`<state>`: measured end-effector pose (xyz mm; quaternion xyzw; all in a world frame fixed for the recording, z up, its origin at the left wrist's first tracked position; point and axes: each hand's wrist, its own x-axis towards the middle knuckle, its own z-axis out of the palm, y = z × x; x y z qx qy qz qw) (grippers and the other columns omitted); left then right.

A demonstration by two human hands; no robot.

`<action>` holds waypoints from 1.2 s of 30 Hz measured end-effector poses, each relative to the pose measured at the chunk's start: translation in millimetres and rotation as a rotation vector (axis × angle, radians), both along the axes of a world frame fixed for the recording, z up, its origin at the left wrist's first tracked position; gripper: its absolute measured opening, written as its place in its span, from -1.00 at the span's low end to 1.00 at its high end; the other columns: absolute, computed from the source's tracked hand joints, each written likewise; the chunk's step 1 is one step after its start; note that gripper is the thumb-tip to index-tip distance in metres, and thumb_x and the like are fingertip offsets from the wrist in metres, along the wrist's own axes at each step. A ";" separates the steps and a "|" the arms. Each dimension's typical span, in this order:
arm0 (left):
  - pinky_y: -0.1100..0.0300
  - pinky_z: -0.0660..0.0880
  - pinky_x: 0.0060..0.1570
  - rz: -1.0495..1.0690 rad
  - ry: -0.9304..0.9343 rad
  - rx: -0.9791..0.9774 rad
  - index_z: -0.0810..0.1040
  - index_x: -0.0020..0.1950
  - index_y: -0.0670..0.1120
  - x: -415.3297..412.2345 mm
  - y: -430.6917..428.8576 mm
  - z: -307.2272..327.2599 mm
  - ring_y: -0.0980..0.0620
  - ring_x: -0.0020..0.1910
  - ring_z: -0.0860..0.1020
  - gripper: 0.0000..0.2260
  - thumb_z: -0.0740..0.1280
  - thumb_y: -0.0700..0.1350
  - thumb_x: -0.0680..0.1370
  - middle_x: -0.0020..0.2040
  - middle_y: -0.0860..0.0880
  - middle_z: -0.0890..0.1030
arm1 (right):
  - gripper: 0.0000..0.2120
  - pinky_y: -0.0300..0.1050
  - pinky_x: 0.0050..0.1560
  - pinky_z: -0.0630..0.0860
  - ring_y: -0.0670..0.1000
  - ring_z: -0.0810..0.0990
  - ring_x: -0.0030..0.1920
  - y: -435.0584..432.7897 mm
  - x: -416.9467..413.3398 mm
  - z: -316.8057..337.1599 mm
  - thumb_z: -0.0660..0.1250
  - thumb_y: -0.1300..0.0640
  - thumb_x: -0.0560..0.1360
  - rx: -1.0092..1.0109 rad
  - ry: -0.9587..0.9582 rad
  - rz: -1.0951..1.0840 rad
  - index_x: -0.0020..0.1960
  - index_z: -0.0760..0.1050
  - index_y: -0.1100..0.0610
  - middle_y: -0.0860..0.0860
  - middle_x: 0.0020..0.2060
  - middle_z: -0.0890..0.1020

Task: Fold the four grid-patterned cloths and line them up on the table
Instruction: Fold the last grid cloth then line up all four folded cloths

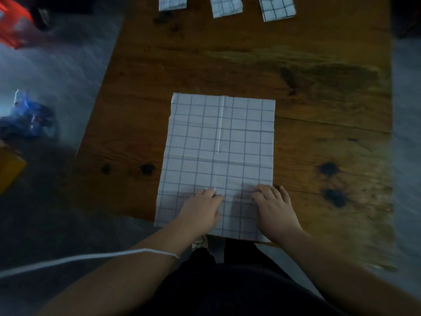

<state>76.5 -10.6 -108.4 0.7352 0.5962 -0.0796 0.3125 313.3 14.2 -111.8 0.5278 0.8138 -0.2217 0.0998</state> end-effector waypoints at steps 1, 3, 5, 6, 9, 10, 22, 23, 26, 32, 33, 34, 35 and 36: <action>-0.03 0.52 0.11 -0.003 -0.021 0.021 0.45 0.39 0.02 -3.8 1.2 -1.4 -0.06 0.25 0.43 -0.66 0.22 -0.08 0.61 0.28 0.00 0.44 | -0.55 0.24 0.54 0.10 0.10 0.32 0.45 1.0 0.0 -0.6 0.31 0.24 0.43 0.002 0.004 -0.023 0.31 0.45 0.02 0.00 0.37 0.43; -0.02 0.51 0.14 0.016 -0.052 0.090 0.48 0.38 0.02 -14.8 7.4 -2.0 -0.04 0.27 0.41 -0.67 0.24 -0.10 0.61 0.27 0.01 0.46 | -0.60 0.18 0.51 0.17 0.10 0.36 0.38 7.4 -1.8 -1.2 0.32 0.24 0.46 0.026 0.052 -0.067 0.28 0.47 0.03 0.00 0.29 0.47; 0.02 0.48 0.22 0.076 -0.079 0.170 0.47 0.40 0.00 -27.7 20.0 -0.6 -0.01 0.31 0.38 -0.65 0.27 -0.13 0.61 0.30 0.03 0.47 | -0.69 0.08 0.37 0.31 0.08 0.40 0.28 21.1 -7.0 1.8 0.30 0.25 0.50 0.057 0.163 -0.130 0.21 0.49 0.03 -0.01 0.20 0.49; 0.04 0.45 0.26 0.110 -0.088 0.212 0.47 0.42 -0.01 -34.9 28.9 0.3 0.01 0.33 0.36 -0.63 0.27 -0.15 0.61 0.31 0.03 0.47 | -0.71 0.04 0.29 0.35 0.07 0.40 0.24 29.9 -10.8 3.3 0.28 0.26 0.52 0.066 0.207 -0.152 0.20 0.49 0.03 -0.02 0.18 0.49; 0.02 0.39 0.33 0.174 -0.059 0.290 0.49 0.42 -0.05 -54.9 59.8 -3.7 -0.03 0.37 0.35 -0.63 0.28 -0.20 0.60 0.33 0.00 0.49 | -0.67 0.02 0.26 0.37 0.06 0.39 0.27 59.2 -23.0 2.5 0.28 0.25 0.53 0.064 0.221 -0.177 0.27 0.48 0.04 -0.02 0.23 0.49; -0.02 0.38 0.34 0.186 -0.043 0.292 0.51 0.40 -0.06 -59.7 69.4 -6.6 -0.04 0.37 0.35 -0.65 0.28 -0.20 0.61 0.33 -0.01 0.50 | -0.64 0.03 0.27 0.37 0.07 0.38 0.28 67.9 -26.8 0.9 0.29 0.25 0.53 0.059 0.198 -0.175 0.30 0.47 0.04 -0.02 0.25 0.48; 0.08 0.29 0.12 0.283 -0.039 0.303 0.61 0.09 0.01 -65.6 92.0 -19.4 -0.02 0.20 0.41 -0.90 0.36 -0.05 0.60 0.12 0.08 0.55 | -0.83 0.08 0.20 0.33 0.10 0.42 0.20 93.2 -35.7 -7.9 0.29 0.12 0.59 0.012 0.094 -0.276 0.17 0.50 -0.02 -0.01 0.12 0.53; 0.07 0.33 0.12 0.284 -0.037 0.288 0.60 0.07 0.02 -66.7 92.1 -17.2 -0.01 0.18 0.41 -0.92 0.35 -0.04 0.61 0.09 0.08 0.55 | -0.84 0.08 0.20 0.33 0.10 0.42 0.19 92.3 -36.2 -5.8 0.29 0.13 0.59 0.013 0.095 -0.283 0.15 0.51 -0.02 -0.01 0.11 0.53; 0.03 0.39 0.12 0.269 -0.070 0.265 0.58 0.03 0.03 -70.7 90.1 -7.2 0.00 0.14 0.43 -0.95 0.33 -0.04 0.62 0.02 0.11 0.57 | -0.89 0.07 0.14 0.34 0.10 0.41 0.14 86.6 -36.2 2.7 0.26 0.12 0.61 0.065 0.113 -0.292 0.09 0.52 -0.02 -0.01 0.08 0.51; 0.03 0.43 0.10 0.194 -0.112 0.321 0.57 0.04 0.05 -87.2 65.6 28.4 0.10 -0.04 0.50 -0.93 0.29 -0.03 0.64 -0.08 0.16 0.57 | -0.90 0.05 0.17 0.31 -0.03 0.45 -0.08 59.3 -38.0 38.4 0.14 0.09 0.66 0.105 0.177 -0.308 0.02 0.37 -0.08 -0.14 -0.12 0.51; 0.01 0.47 0.08 0.185 -0.118 0.323 0.57 0.04 0.06 -90.4 59.5 35.8 0.13 -0.07 0.52 -0.92 0.29 -0.02 0.64 -0.09 0.17 0.58 | -0.89 0.04 0.16 0.30 -0.03 0.46 -0.14 51.4 -38.0 45.0 0.13 0.09 0.67 0.119 0.166 -0.317 0.01 0.36 -0.09 -0.15 -0.16 0.52; 0.01 0.50 0.05 0.176 -0.127 0.316 0.57 0.05 0.07 -93.6 53.2 43.1 0.15 -0.10 0.54 -0.92 0.28 -0.01 0.64 -0.11 0.17 0.59 | -0.89 0.02 0.13 0.29 -0.03 0.48 -0.17 42.9 -37.7 51.1 0.12 0.09 0.67 0.138 0.156 -0.327 0.01 0.36 -0.10 -0.16 -0.19 0.53; 0.03 0.52 0.01 0.163 -0.142 0.308 0.58 0.06 0.06 -96.7 46.5 50.8 0.18 -0.12 0.54 -0.91 0.28 -0.01 0.65 -0.11 0.17 0.59 | -0.88 0.00 0.09 0.29 -0.02 0.50 -0.20 34.0 -37.9 57.8 0.12 0.08 0.67 0.158 0.152 -0.336 0.00 0.36 -0.10 -0.15 -0.21 0.54; 0.07 0.52 -0.04 0.146 -0.161 0.301 0.58 0.06 0.06 -99.5 40.2 59.0 0.21 -0.14 0.54 -0.91 0.29 -0.01 0.65 -0.12 0.17 0.58 | -0.88 -0.02 0.05 0.28 -0.02 0.51 -0.21 24.9 -38.5 65.1 0.13 0.08 0.67 0.177 0.155 -0.344 -0.01 0.36 -0.10 -0.15 -0.22 0.55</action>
